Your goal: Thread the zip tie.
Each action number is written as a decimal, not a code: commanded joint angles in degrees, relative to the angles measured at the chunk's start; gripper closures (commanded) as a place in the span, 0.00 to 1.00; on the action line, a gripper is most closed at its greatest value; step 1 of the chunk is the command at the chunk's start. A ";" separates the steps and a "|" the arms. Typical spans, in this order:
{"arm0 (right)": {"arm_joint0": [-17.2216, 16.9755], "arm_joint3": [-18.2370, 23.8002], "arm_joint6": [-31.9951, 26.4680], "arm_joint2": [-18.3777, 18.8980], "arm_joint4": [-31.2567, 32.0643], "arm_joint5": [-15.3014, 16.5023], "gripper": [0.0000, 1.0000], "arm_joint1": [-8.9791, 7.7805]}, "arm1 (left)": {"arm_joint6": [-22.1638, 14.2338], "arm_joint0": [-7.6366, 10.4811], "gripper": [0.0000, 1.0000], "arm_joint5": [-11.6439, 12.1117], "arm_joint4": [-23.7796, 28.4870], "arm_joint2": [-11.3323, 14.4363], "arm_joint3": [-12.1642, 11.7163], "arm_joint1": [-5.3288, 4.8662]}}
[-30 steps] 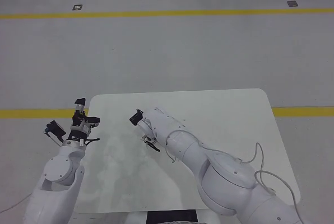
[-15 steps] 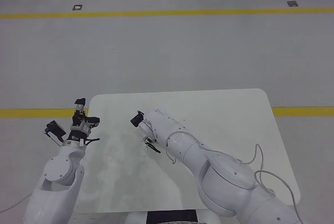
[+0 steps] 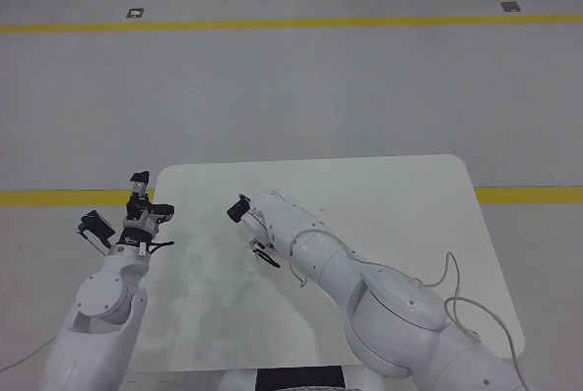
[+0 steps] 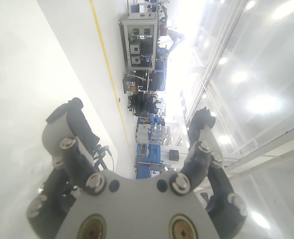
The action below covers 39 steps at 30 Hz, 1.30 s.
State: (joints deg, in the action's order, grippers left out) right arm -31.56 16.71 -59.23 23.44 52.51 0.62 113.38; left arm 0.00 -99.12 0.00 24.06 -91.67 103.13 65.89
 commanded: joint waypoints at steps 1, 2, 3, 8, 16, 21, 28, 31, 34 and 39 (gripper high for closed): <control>0.06 0.12 -0.07 0.07 0.15 -0.04 0.97 0.01 | 0.00 0.00 0.00 0.00 0.00 0.00 0.00 0.00; 0.09 0.21 -0.11 0.09 0.23 -0.03 0.95 0.02 | 0.00 0.00 0.00 0.00 0.00 0.00 0.00 0.00; 0.10 0.26 -0.15 0.12 0.31 -0.03 0.94 0.02 | 0.00 0.00 0.00 0.00 0.00 0.00 0.00 0.00; 0.07 0.44 -0.32 0.24 0.74 0.04 0.90 0.03 | 0.00 0.00 0.00 0.00 0.00 0.00 0.00 0.00; -0.04 0.31 -0.70 0.54 1.11 0.17 0.90 0.03 | 0.00 0.00 0.00 0.00 0.00 0.00 0.00 0.00; -0.29 0.14 -0.65 0.75 1.19 0.43 0.91 0.04 | 0.00 0.00 0.00 0.00 0.00 0.00 0.00 0.00; -0.50 0.18 -0.76 0.89 1.46 0.80 0.95 0.06 | 0.00 0.00 0.00 0.00 0.00 0.00 0.00 0.00; -0.55 0.14 -0.80 0.96 1.54 0.92 0.97 0.07 | 0.00 0.00 0.00 0.00 0.00 0.00 0.00 0.00; -0.56 0.07 -0.84 1.04 1.57 1.03 1.00 0.08 | 0.00 0.00 0.00 0.00 0.00 0.00 0.00 0.00; -0.38 -0.02 -0.93 1.26 1.59 1.08 1.00 0.09 | 0.00 0.00 0.00 0.00 0.00 0.00 0.00 0.00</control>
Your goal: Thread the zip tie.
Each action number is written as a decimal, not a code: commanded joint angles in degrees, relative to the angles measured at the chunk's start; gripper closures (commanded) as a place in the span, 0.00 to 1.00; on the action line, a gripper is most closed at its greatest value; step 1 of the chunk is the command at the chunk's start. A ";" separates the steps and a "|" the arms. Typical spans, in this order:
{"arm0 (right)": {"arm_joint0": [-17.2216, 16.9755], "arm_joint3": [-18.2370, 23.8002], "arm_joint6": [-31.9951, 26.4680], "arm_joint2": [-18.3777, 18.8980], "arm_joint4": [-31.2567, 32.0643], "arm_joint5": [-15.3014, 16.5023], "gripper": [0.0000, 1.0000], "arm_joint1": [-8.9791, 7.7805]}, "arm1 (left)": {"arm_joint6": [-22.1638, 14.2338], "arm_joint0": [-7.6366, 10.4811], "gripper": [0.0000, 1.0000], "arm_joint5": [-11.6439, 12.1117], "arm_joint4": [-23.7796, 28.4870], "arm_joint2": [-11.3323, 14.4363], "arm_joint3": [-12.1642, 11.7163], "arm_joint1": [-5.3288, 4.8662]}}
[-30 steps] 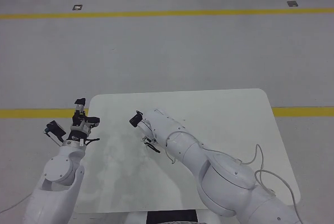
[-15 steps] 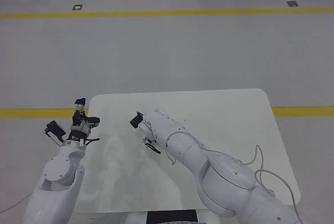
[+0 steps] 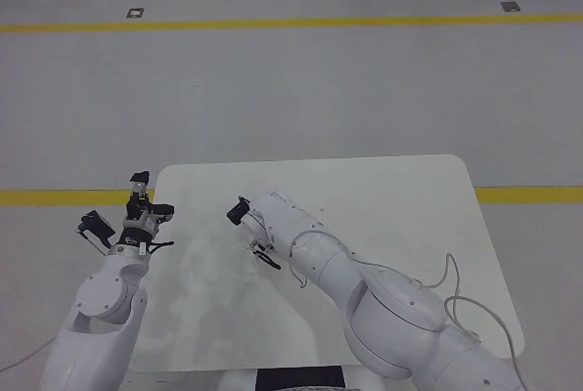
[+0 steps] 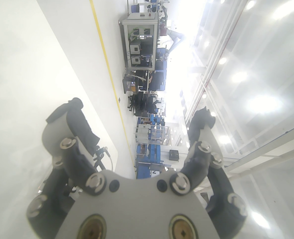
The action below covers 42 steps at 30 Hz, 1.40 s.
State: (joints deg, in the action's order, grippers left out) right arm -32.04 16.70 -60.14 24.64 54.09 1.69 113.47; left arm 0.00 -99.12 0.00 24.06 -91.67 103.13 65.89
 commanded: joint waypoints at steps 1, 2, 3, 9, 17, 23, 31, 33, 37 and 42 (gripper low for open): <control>0.20 0.03 -0.04 0.11 -0.01 0.02 1.00 0.01 | 0.00 0.00 0.00 0.00 0.00 0.00 0.00 0.00; 0.29 0.06 -0.07 0.17 -0.02 0.04 1.00 0.01 | 0.00 0.00 0.00 0.00 0.00 0.00 0.00 0.00; 0.50 0.16 -0.10 0.27 -0.06 0.11 1.00 0.02 | 0.00 0.00 0.00 0.00 0.00 0.00 0.00 0.00; 1.64 0.18 -0.26 1.19 -0.95 2.00 1.00 0.00 | 0.00 0.00 0.00 0.00 0.00 0.00 0.00 0.00; 3.03 -0.79 -0.65 2.69 -2.19 4.34 1.00 -0.25 | 0.00 0.00 0.00 0.00 0.00 0.00 0.00 0.00; 3.53 -1.16 -2.09 3.46 -2.74 6.08 1.00 -0.53 | 0.00 0.00 0.00 0.00 0.00 0.00 0.00 0.00; 3.99 -1.74 -2.69 4.91 -4.27 9.10 1.00 -1.15 | 0.00 0.00 0.00 0.00 0.00 0.00 0.00 0.00; 4.10 -1.76 -2.65 5.21 -4.52 9.57 1.00 -1.32 | 0.00 0.00 0.00 0.00 0.00 0.00 0.00 0.00; 4.38 -1.80 -2.61 5.98 -5.18 10.71 1.00 -1.80 | 0.00 0.00 0.00 0.00 0.00 0.00 0.00 0.00; 4.68 -2.13 -2.34 7.10 -6.31 12.20 1.00 -2.55 | 0.00 0.00 0.00 0.00 0.00 0.00 0.00 0.00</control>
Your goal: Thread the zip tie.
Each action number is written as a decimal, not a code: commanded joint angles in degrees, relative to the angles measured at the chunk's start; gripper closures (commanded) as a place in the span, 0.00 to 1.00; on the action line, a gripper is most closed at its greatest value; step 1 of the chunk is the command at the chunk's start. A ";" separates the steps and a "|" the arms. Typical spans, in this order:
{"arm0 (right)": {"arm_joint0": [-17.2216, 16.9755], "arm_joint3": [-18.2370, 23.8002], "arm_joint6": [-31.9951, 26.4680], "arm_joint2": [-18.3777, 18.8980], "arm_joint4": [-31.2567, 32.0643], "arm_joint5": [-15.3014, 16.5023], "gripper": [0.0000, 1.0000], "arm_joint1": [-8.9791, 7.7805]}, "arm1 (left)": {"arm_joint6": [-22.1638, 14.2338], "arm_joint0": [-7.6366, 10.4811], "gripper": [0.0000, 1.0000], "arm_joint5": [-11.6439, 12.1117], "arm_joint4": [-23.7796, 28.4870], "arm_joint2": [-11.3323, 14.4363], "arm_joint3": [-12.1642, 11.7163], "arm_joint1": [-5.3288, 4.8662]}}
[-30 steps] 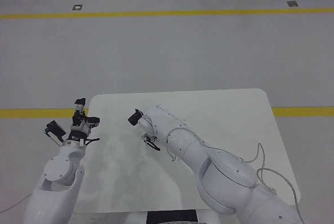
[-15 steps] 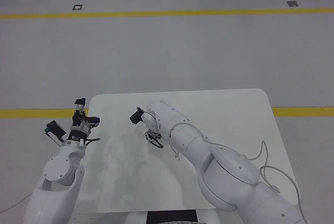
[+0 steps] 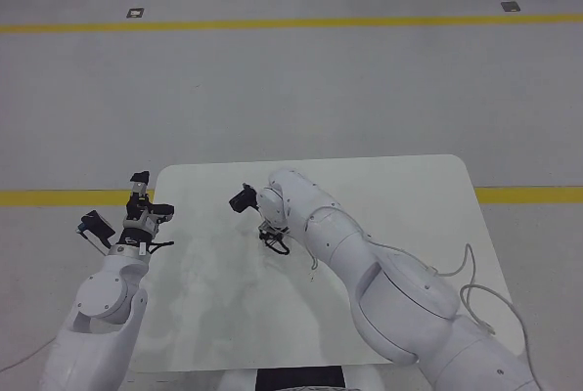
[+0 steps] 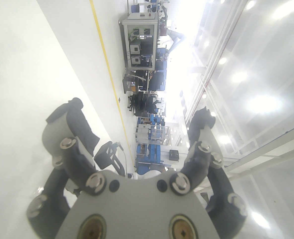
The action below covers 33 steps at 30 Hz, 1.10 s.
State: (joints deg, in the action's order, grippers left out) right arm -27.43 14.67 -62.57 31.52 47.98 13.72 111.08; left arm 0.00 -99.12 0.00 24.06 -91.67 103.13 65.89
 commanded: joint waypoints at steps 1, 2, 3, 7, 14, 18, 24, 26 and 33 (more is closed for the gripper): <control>0.07 -0.07 0.20 0.46 -0.48 0.39 1.00 -0.30 | 0.00 0.00 0.00 0.00 0.00 0.00 0.00 0.00; 0.10 -0.10 0.37 0.83 -0.95 0.92 1.00 -0.52 | 0.00 0.00 0.00 0.00 0.00 0.00 0.00 0.00; 0.14 -0.11 0.46 1.07 -1.22 1.31 1.00 -0.69 | 0.00 0.00 0.00 0.00 0.00 0.00 0.00 0.00; 0.11 -0.03 0.61 2.06 -2.34 2.94 1.00 -1.42 | 0.00 0.00 0.00 0.00 0.00 0.00 0.00 0.00; -0.17 0.21 0.56 3.94 -4.71 5.26 1.00 -2.77 | 0.00 0.00 0.00 0.00 0.00 0.00 0.00 0.00; -0.37 0.95 0.44 4.65 -5.29 5.76 1.00 -3.51 | 0.00 0.00 0.00 0.00 0.00 0.00 0.00 0.00; -1.52 3.88 -0.16 5.72 -6.79 5.76 1.00 -4.91 | 0.00 0.00 0.00 0.00 0.00 0.00 0.00 0.00; -2.01 5.15 -0.48 6.05 -7.29 5.76 1.00 -5.55 | 0.00 0.00 0.00 0.00 0.00 0.00 0.00 0.00; -3.39 9.19 -1.77 6.63 -7.30 5.76 1.00 -7.70 | 0.00 0.00 0.00 0.00 0.00 0.00 0.00 0.00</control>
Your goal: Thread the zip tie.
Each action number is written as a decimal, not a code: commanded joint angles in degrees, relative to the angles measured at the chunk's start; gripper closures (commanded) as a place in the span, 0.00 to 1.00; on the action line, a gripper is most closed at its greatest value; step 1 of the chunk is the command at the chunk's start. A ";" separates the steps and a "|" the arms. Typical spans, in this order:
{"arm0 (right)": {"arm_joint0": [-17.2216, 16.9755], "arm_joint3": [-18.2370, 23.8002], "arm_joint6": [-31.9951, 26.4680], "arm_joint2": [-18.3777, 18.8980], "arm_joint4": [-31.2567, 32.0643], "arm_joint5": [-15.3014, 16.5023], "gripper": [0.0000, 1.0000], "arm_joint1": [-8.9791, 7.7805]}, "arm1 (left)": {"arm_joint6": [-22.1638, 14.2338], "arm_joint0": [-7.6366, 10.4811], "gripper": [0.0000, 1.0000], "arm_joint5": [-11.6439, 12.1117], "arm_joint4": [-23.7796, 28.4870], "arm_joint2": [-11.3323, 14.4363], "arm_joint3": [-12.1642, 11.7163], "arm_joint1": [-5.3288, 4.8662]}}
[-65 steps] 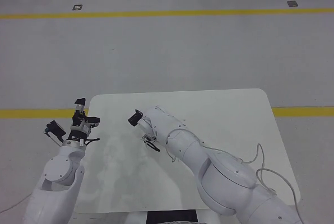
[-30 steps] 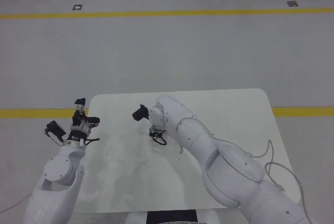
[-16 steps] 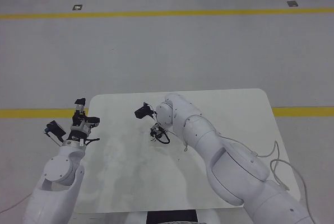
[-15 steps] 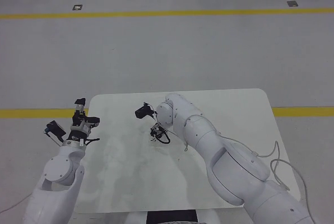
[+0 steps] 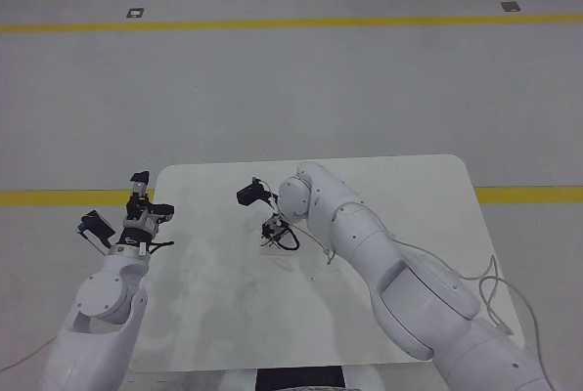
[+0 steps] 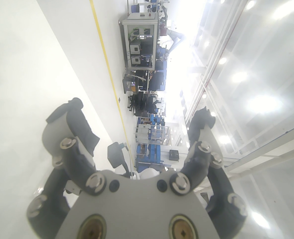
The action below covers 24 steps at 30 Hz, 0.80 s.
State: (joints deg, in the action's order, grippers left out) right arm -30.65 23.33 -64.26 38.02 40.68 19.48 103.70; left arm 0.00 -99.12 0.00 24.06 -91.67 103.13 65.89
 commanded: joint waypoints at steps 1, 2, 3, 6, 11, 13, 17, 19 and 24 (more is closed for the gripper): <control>-0.34 1.01 -0.11 0.27 -0.02 0.00 1.00 -0.59 | 0.00 0.00 0.00 0.00 0.00 0.00 0.00 0.00; -0.52 1.49 -0.15 0.40 0.00 0.00 1.00 -0.86 | 0.00 0.00 0.00 0.00 0.00 0.00 0.00 0.00; -0.78 2.16 -0.16 0.63 -0.08 0.00 1.00 -1.20 | 0.00 0.00 0.00 0.00 0.00 0.00 0.00 0.00; -1.55 3.88 -0.30 1.27 -0.38 0.00 1.00 -2.06 | 0.00 0.00 0.00 0.00 0.00 0.00 0.00 0.00; -2.77 6.64 -1.03 2.36 -0.69 0.00 1.00 -3.60 | 0.00 0.00 0.00 0.00 0.00 0.00 0.00 0.00; -3.27 7.78 -1.30 2.88 -0.77 0.00 1.00 -4.27 | 0.00 0.00 0.00 0.00 0.00 0.00 0.00 0.00; -4.29 9.98 -1.67 3.89 -0.89 0.00 1.00 -5.45 | 0.00 0.00 0.00 0.00 0.00 0.00 0.00 0.00; -4.81 11.07 -1.95 4.27 -0.88 0.00 1.00 -5.91 | 0.00 0.00 0.00 0.00 0.00 0.00 0.00 0.00; -6.33 13.84 -2.52 5.08 -1.07 -0.32 1.00 -6.88 | 0.00 0.00 0.00 0.00 0.00 0.00 0.00 0.00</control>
State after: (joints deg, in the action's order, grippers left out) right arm -36.72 36.73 -66.73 42.96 39.72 19.30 96.96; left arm 0.00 -99.12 0.00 24.06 -91.67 103.13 65.89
